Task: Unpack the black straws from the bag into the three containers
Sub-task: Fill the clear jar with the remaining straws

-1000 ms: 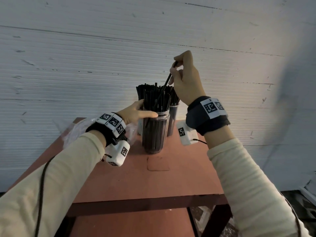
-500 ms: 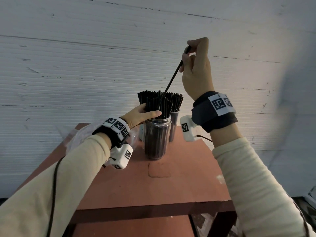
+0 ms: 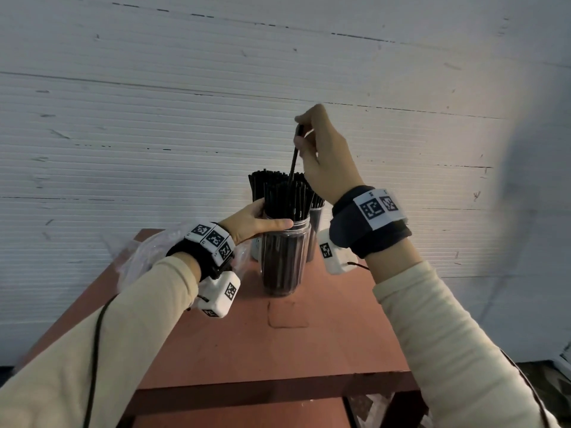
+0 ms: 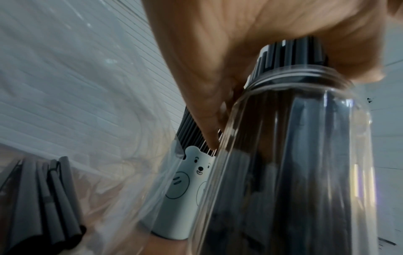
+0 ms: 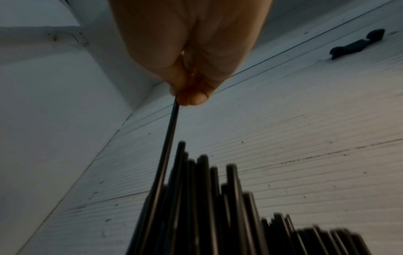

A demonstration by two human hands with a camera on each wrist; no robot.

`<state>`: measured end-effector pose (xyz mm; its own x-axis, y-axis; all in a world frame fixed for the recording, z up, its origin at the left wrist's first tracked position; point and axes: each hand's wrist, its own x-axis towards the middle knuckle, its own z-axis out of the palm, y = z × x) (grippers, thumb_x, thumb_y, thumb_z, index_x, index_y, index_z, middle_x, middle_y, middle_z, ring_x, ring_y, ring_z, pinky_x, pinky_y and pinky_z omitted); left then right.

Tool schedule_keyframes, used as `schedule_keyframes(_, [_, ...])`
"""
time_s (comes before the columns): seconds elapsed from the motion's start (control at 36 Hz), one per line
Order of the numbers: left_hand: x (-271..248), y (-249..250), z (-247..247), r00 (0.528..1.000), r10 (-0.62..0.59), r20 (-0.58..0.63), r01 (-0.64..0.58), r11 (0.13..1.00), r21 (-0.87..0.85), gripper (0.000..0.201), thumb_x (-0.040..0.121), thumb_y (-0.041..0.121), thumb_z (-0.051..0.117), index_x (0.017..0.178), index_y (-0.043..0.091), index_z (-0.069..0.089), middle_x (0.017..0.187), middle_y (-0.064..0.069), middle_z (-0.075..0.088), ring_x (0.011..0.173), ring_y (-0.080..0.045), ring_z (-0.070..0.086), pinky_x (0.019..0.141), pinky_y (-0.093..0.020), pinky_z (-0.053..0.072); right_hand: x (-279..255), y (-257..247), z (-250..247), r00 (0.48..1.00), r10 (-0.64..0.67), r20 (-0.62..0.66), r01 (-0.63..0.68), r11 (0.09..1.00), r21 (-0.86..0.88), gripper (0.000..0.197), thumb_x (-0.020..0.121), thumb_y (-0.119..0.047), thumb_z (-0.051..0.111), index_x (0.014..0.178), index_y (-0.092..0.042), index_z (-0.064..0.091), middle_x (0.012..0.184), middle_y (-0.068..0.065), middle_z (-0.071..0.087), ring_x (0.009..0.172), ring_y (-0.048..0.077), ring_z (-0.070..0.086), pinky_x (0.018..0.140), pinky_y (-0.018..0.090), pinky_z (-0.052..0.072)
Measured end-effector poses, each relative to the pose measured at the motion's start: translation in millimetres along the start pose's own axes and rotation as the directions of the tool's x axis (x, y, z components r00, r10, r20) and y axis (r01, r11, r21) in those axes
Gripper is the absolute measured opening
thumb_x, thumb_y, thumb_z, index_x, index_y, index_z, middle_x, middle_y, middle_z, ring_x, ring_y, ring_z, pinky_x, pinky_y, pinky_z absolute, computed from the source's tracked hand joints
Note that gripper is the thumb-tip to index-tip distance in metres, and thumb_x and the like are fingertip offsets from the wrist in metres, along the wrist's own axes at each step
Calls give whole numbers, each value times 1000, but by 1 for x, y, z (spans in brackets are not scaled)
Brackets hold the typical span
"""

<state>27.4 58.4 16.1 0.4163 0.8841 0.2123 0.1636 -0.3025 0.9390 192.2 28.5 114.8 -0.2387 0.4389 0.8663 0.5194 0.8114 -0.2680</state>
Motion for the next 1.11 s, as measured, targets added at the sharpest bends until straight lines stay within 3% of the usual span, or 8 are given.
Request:
schedule_keyframes(0.22, [-5,-5,2,1000,15,-21,-14,1000,8,76,64,43,82,130,19,52,125,0,66,118,-12,60,108,-38,43,-38,23,31,989,46,141,-24,988,-151,10,90,-15,59,86,-7,63,98,2,55,95,19,51,86,30,42])
schedule_keyframes(0.39, [-7,-8,3,1000,-1,-29,3,999,53,66,78,27,80,134,17,47,124,4,64,113,-2,60,98,-23,45,-37,12,28,968,29,249,16,984,-180,42,100,-25,45,140,-12,48,146,1,47,134,13,42,112,25,30])
schedule_keyframes(0.61, [-15,-1,4,1000,15,1,-15,991,132,49,85,12,72,120,32,45,118,15,60,105,12,58,87,-10,45,-42,5,37,955,32,296,72,939,-335,41,100,-32,43,136,-13,53,139,4,55,130,19,48,112,31,30])
schedule_keyframes(0.69, [-21,1,-7,1000,12,-5,-10,982,189,69,82,10,76,139,20,39,131,10,53,122,6,51,95,-8,40,-39,-4,40,972,-8,233,73,959,-272,44,99,-33,46,139,-13,49,144,2,48,134,17,41,109,23,27])
schedule_keyframes(0.81, [-34,5,-35,992,14,-126,20,964,266,72,72,9,73,137,15,41,128,-5,55,133,-19,45,104,-23,39,-39,-19,54,988,-127,94,140,979,-150,32,94,-23,54,121,-7,61,123,6,57,113,20,53,94,20,37])
schedule_keyframes(0.97, [-64,18,-69,909,151,-388,14,920,392,39,79,-8,48,98,23,60,102,1,67,98,-17,66,88,-35,53,-50,-37,95,982,-29,185,24,999,28,13,83,-9,50,84,-5,62,79,2,57,68,16,50,65,29,44])
schedule_keyframes(1.06, [-81,18,-81,861,185,-473,85,865,494,28,82,-2,52,96,20,64,99,7,67,81,-4,61,74,-23,47,-60,-42,118,896,155,415,-163,987,-16,20,85,-9,50,89,-7,69,82,3,65,79,23,59,74,32,48])
schedule_keyframes(1.11, [-93,11,-93,856,151,-495,170,822,543,24,83,7,56,94,26,66,106,7,65,91,-11,61,82,-30,50,-66,-39,137,749,261,609,-213,965,-152,24,91,-14,50,101,-7,69,100,10,68,95,28,60,81,31,47])
